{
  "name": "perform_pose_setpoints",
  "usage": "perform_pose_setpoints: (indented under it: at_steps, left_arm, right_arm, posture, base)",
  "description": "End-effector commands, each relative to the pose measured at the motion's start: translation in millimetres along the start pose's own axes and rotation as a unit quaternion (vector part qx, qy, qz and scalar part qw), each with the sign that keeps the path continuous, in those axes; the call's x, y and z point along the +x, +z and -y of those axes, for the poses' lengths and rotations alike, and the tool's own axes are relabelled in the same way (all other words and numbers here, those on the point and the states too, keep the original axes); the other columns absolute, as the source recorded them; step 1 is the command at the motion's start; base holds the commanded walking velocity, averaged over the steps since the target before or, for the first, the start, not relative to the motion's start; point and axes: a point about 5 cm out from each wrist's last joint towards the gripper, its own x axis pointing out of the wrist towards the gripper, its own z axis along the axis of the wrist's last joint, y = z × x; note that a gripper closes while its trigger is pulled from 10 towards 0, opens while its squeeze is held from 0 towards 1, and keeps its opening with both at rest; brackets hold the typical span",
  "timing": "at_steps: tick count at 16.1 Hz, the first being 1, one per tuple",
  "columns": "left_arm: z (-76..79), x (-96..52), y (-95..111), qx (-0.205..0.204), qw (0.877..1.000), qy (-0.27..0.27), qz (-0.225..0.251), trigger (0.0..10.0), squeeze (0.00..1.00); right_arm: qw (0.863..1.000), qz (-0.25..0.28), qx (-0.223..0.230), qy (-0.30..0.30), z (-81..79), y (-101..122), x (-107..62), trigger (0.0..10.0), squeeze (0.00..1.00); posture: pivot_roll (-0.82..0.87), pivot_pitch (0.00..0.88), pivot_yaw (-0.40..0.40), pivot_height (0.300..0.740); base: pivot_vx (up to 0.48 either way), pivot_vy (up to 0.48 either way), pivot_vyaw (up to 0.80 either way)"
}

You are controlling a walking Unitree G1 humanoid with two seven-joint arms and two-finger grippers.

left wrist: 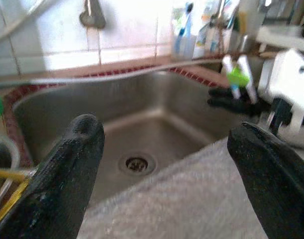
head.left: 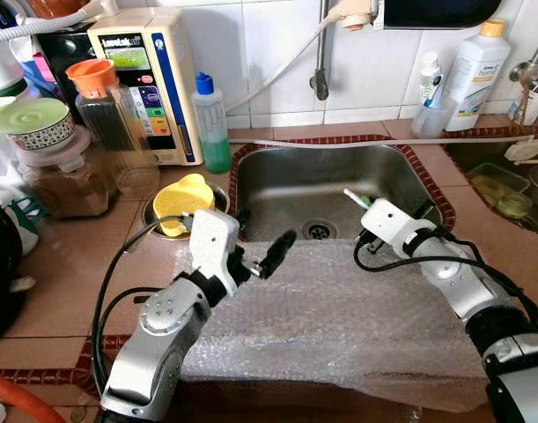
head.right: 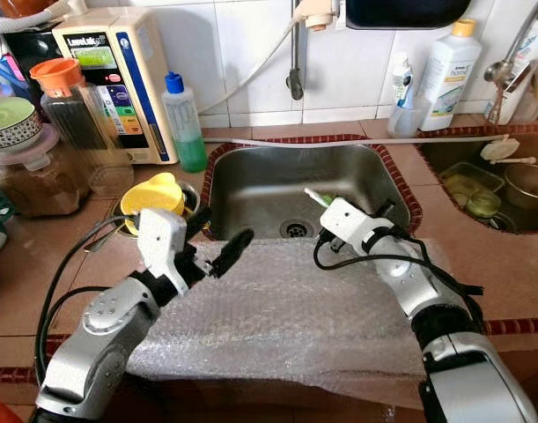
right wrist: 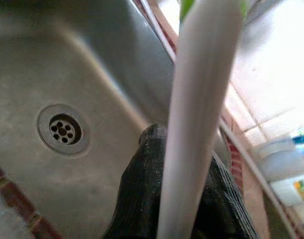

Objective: Kitchen organization

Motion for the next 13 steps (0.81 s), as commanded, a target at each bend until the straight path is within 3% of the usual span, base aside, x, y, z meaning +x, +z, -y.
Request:
perform_pose_setpoints:
  at_steps: [1, 2, 3, 4, 7, 10, 13]
  left_arm:
    - [-2.1, -2.5, -5, 0.014, 1.0, -0.003, -0.012, 10.0, 0.0]
    - [-2.6, -2.8, -6, 0.017, 1.0, -0.005, -0.016, 10.0, 0.0]
    - [-3.9, -3.0, -6, 0.017, 1.0, -0.006, -0.019, 10.0, 0.0]
    - [-4.1, -2.9, -7, 0.02, 1.0, -0.008, -0.023, 10.0, 0.0]
    - [-2.9, -3.2, -8, 0.026, 0.999, -0.016, -0.03, 10.0, 0.0]
    - [1.0, -3.9, -10, 0.026, 0.998, -0.032, -0.037, 10.0, 0.0]
    - [4.6, -3.3, -11, 0.03, 0.997, -0.047, -0.044, 10.0, 0.0]
  right_arm:
    - [1.0, -0.004, 0.021, -0.022, 16.4, 4, 3.0, 10.0, 0.0]
    - [0.999, -0.013, 0.029, -0.026, 21.8, 2, 3.0, 10.0, 0.0]
    - [0.997, -0.036, 0.062, -0.038, 30.9, -4, 2.1, 10.0, 0.56]
    - [0.994, -0.05, 0.081, -0.045, 36.4, -8, 1.2, 10.0, 1.0]
    - [0.988, -0.073, 0.126, -0.051, 42.0, -13, 0.3, 10.0, 1.0]
    - [0.985, -0.103, 0.134, -0.031, 36.7, -19, 0.6, 10.0, 1.0]
    - [0.976, -0.116, 0.181, -0.024, 33.3, -23, 0.3, 10.0, 1.0]
  posture:
    - [-0.25, 0.033, 0.116, 0.74]
    - [-0.25, 0.034, 0.117, 0.74]
    - [-0.25, 0.034, 0.117, 0.74]
    - [-0.25, 0.034, 0.117, 0.74]
    - [-0.24, 0.035, 0.118, 0.74]
    - [-0.24, 0.032, 0.12, 0.74]
    - [-0.24, 0.032, 0.121, 0.74]
  base:
    - [0.0, 0.0, 0.0]
    - [0.0, 0.0, 0.0]
    - [0.0, 0.0, 0.0]
    - [0.0, 0.0, 0.0]
    - [0.0, 0.0, 0.0]
    - [0.0, 0.0, 0.0]
    - [0.0, 0.0, 0.0]
